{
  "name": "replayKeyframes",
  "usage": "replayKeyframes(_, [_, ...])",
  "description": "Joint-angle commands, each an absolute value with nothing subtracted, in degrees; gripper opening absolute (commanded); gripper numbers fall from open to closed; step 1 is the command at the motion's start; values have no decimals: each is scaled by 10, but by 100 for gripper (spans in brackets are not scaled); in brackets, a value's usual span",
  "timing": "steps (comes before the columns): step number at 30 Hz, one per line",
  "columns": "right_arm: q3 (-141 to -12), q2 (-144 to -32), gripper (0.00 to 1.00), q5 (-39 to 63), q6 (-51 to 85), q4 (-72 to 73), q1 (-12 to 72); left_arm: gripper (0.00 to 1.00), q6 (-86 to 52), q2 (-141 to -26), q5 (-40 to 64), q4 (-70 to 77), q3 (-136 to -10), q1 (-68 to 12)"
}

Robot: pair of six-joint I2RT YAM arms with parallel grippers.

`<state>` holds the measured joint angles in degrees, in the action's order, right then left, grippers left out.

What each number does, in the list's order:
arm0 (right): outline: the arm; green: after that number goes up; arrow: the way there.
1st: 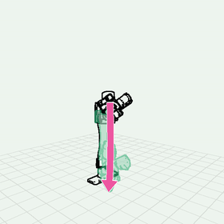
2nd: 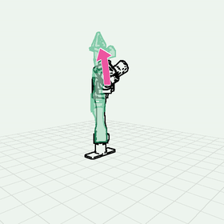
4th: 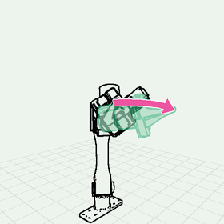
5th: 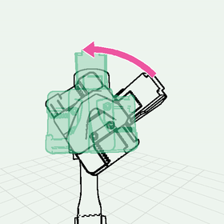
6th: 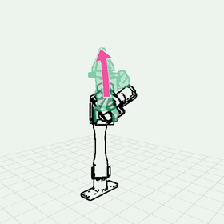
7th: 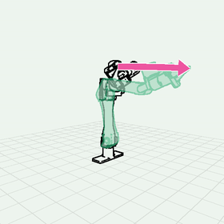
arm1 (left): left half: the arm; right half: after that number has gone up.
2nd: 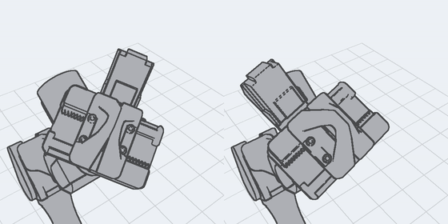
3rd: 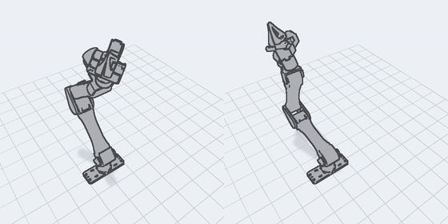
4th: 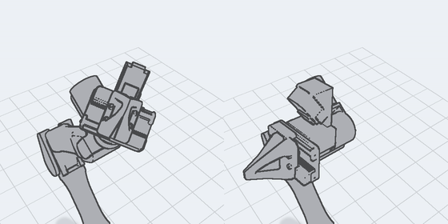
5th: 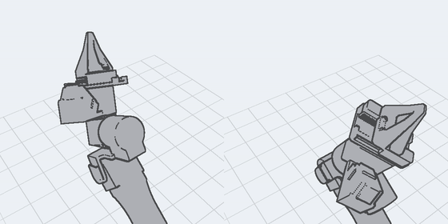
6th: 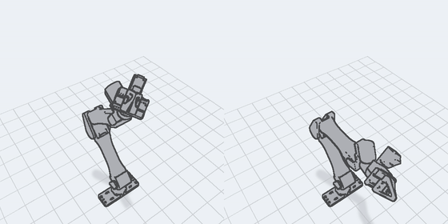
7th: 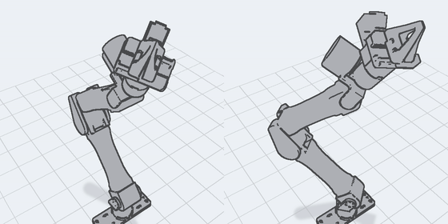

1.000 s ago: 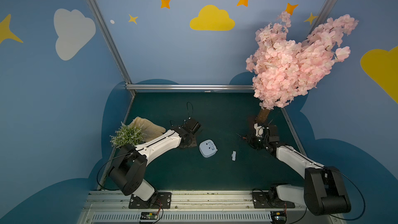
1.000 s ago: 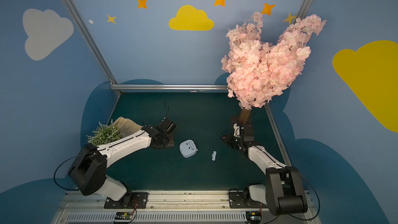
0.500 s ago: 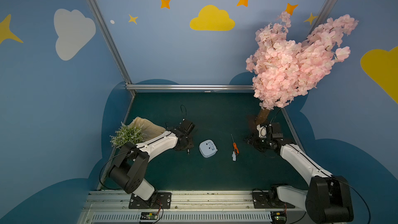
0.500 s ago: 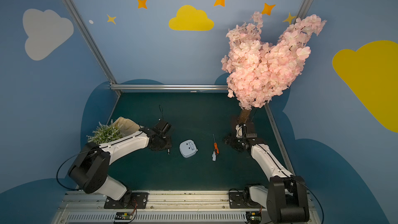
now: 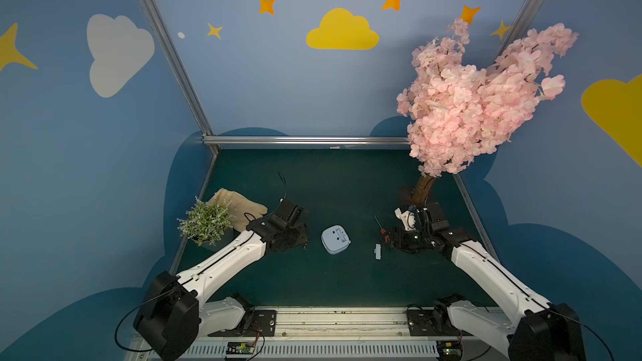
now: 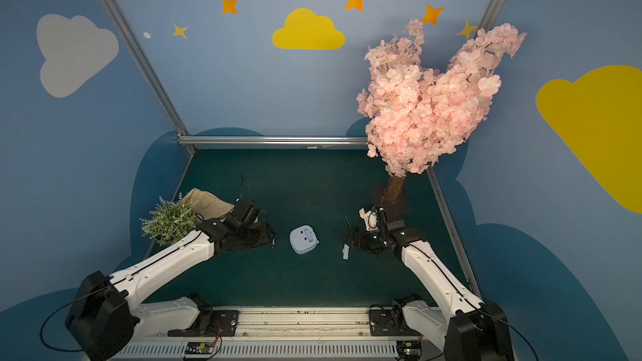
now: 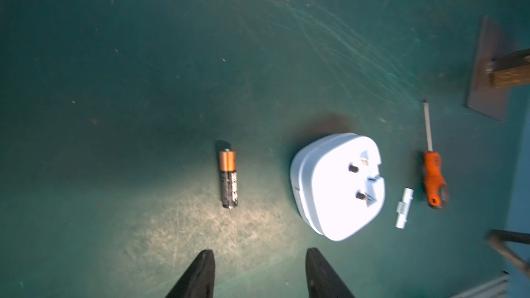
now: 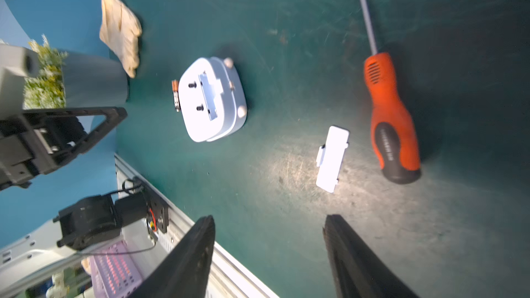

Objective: Remove the battery from the alarm
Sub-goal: Place the screwdriver at the center of the board, then pick up the cover from the center of the board.

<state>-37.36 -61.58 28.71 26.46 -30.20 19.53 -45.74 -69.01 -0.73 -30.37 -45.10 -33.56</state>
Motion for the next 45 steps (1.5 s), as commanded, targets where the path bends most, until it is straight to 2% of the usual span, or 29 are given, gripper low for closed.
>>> replayKeyframes(1, [-402, -651, 64, 294, 262, -301, 210, 55, -480, -660, 10, -297, -431, -342])
replayKeyframes(5, [-426, -706, 64, 276, 247, -316, 219, 55, -489, -633, 3, -300, -416, -344])
replayKeyframes(10, [-465, -758, 61, 184, 247, -370, 255, 55, -495, -619, 1, -293, -402, -347])
replayKeyframes(14, [-473, -772, 53, 121, 263, -390, 294, 54, -498, -620, 3, -284, -394, -348])
replayKeyframes(16, [-476, -782, 31, 97, 274, -393, 314, 55, -497, -625, 4, -279, -393, -348])
replayKeyframes(20, [-498, -820, 22, 45, 289, -406, 349, 54, -492, -635, 5, -279, -401, -351])
replayKeyframes(33, [-566, -942, 18, -20, 299, -430, 403, 54, -495, -633, 1, -266, -381, -353])
replayKeyframes(38, [-569, -954, 23, -35, 300, -437, 409, 54, -493, -636, 1, -262, -380, -353])
replayKeyframes(45, [-573, -970, 24, -42, 295, -443, 411, 54, -493, -639, 2, -258, -378, -353])
